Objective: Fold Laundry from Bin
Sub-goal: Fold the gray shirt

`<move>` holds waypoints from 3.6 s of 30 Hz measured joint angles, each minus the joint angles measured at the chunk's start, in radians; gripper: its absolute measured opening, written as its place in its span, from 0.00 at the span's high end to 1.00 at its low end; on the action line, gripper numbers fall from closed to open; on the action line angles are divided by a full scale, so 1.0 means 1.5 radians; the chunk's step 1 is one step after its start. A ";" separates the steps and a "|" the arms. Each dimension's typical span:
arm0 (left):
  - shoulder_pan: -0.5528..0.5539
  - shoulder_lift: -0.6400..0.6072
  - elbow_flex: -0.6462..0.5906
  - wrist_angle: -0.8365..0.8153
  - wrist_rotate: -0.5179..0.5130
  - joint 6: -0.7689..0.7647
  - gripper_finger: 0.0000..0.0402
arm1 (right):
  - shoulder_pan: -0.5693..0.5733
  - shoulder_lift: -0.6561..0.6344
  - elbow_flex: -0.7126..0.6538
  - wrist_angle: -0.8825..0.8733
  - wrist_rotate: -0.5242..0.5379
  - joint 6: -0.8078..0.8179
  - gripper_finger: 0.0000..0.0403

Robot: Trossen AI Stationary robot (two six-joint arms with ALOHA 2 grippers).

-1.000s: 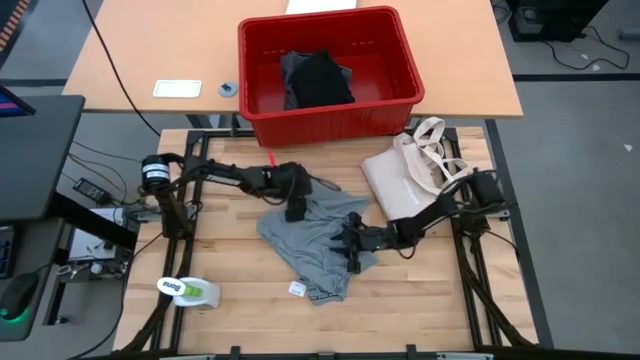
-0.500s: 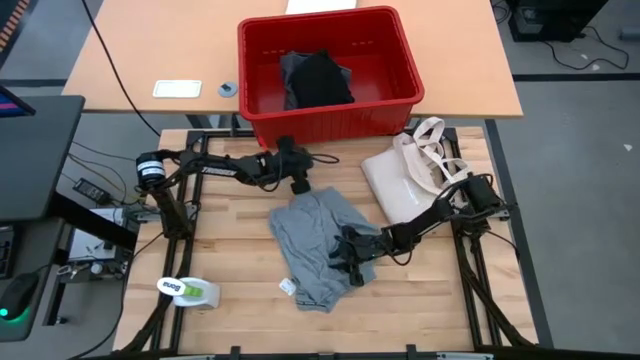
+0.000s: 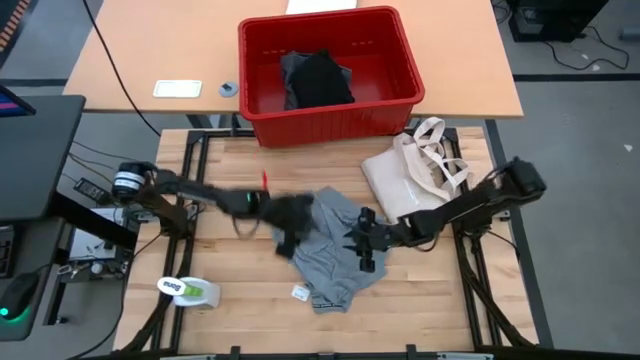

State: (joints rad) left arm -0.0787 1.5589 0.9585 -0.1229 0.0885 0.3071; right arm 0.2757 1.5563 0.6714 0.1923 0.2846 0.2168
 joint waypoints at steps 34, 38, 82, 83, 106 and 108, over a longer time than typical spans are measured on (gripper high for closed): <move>-0.251 0.269 0.170 -0.074 -0.201 0.046 0.40 | 0.044 -0.198 -0.105 -0.063 0.142 0.116 0.61; -0.256 0.271 0.169 -0.080 -0.199 0.016 0.66 | 0.058 -0.198 -0.105 -0.053 0.138 0.113 0.61; -0.010 -0.192 -0.632 0.587 -0.610 -0.874 0.94 | 0.057 -0.108 -0.104 0.164 0.018 0.028 0.62; -0.001 -0.192 -0.629 0.588 -0.594 -0.858 0.94 | 0.055 -0.102 -0.104 0.161 0.018 0.028 0.62; 0.076 -0.199 -0.576 0.554 -0.590 -0.558 0.40 | 0.060 -0.087 -0.104 0.166 0.001 0.055 0.62; 0.076 -0.199 -0.576 0.576 -0.590 -0.502 0.32 | 0.060 -0.087 -0.104 0.164 0.001 0.060 0.62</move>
State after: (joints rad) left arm 0.0357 1.2610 0.0940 0.7408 -0.7958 -0.4458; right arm 0.3653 1.4258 0.5156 0.4385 0.2855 0.3073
